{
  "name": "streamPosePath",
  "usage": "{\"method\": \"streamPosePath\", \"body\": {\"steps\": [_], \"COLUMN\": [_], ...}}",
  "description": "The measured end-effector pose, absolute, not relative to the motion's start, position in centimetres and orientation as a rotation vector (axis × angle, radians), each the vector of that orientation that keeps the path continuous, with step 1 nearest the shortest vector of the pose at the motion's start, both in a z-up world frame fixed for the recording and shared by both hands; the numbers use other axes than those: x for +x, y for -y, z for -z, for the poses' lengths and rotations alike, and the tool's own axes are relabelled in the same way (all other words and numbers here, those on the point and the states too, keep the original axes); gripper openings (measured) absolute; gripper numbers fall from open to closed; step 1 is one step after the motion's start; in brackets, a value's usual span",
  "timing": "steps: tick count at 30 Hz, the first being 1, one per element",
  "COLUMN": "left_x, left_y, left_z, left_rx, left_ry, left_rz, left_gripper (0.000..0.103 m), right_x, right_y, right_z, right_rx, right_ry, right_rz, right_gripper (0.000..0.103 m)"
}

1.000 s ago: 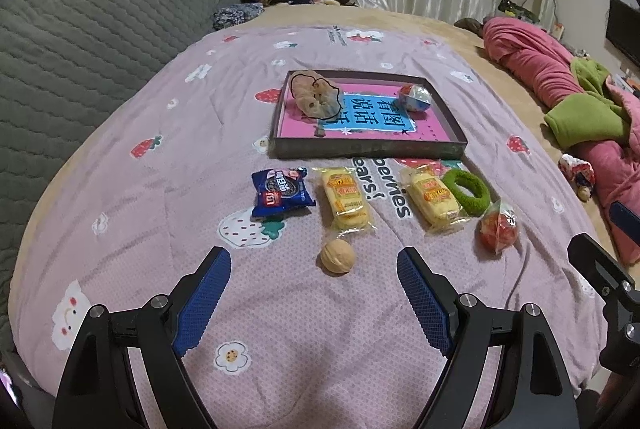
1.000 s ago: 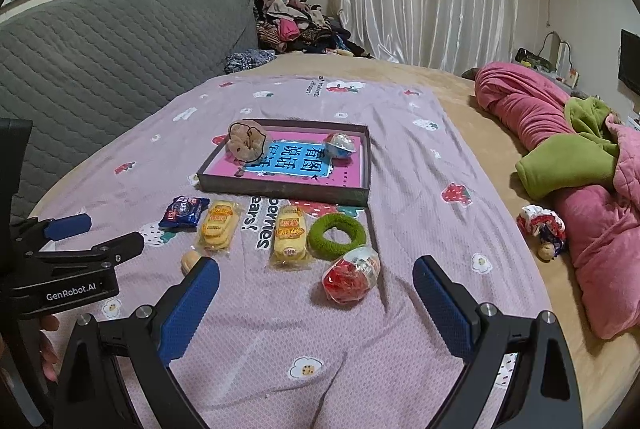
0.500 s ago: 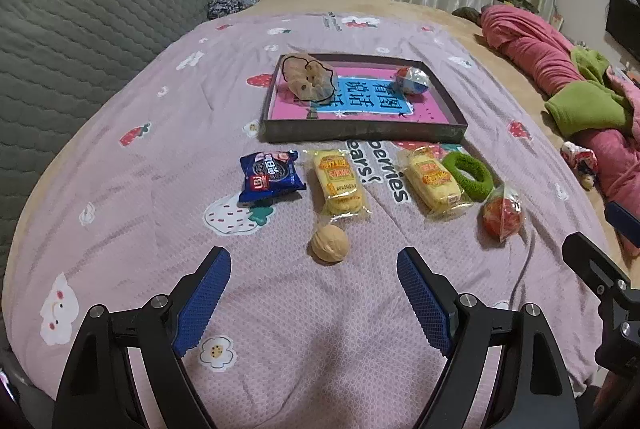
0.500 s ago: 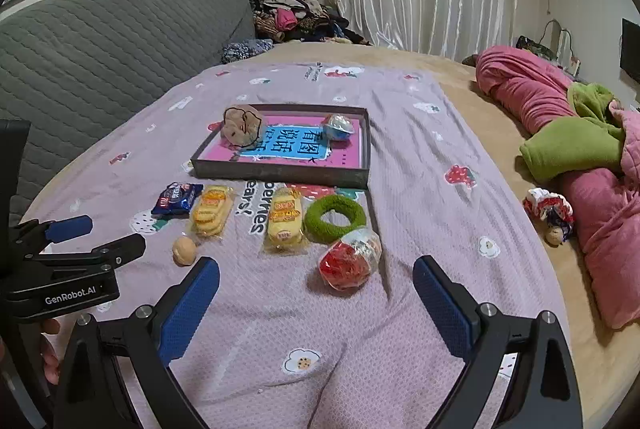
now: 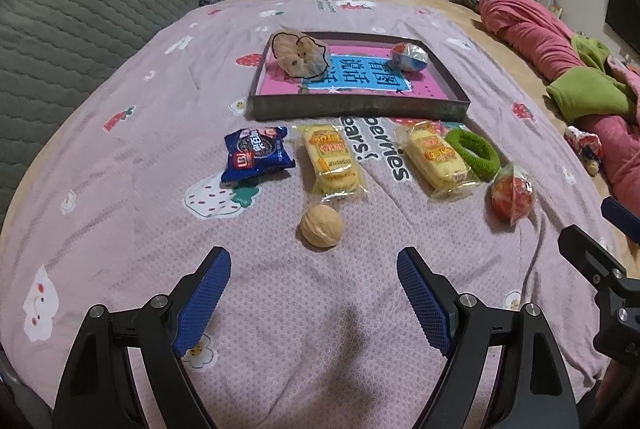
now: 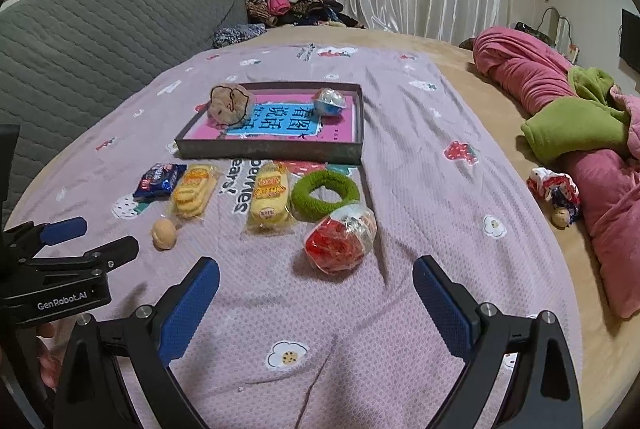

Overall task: Organize objects
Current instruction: 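Move the left tool toward the bread bun while the right tool approaches the red candy egg, then close the left tool on the bread bun while the right tool grasps the red candy egg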

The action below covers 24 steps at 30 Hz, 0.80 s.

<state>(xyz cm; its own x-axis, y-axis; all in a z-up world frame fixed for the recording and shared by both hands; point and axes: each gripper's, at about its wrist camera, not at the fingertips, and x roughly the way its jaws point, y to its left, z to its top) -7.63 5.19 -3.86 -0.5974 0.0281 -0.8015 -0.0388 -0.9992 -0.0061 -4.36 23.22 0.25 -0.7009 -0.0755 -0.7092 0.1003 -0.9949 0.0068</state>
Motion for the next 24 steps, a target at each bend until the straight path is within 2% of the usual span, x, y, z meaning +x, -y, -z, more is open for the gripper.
{"method": "streamPosePath", "body": {"steps": [12,24], "left_x": [-9.9,-12.9], "left_y": [-5.1,-4.7], "left_z": [6.5,9.7], "left_rx": [-1.423,-1.466], "left_ry": [0.019,0.049], "left_rz": [-2.765,-2.772], "left_gripper": [0.086,0.086], "right_x": [-6.8,-10.1], "right_y": [-23.5,-24.6], "right_z": [2.4,5.7], "right_rx": [1.216,1.274], "right_ry": [-0.051,0.027], "right_rz": [2.821,2.817], "right_gripper": [0.098,0.098]}}
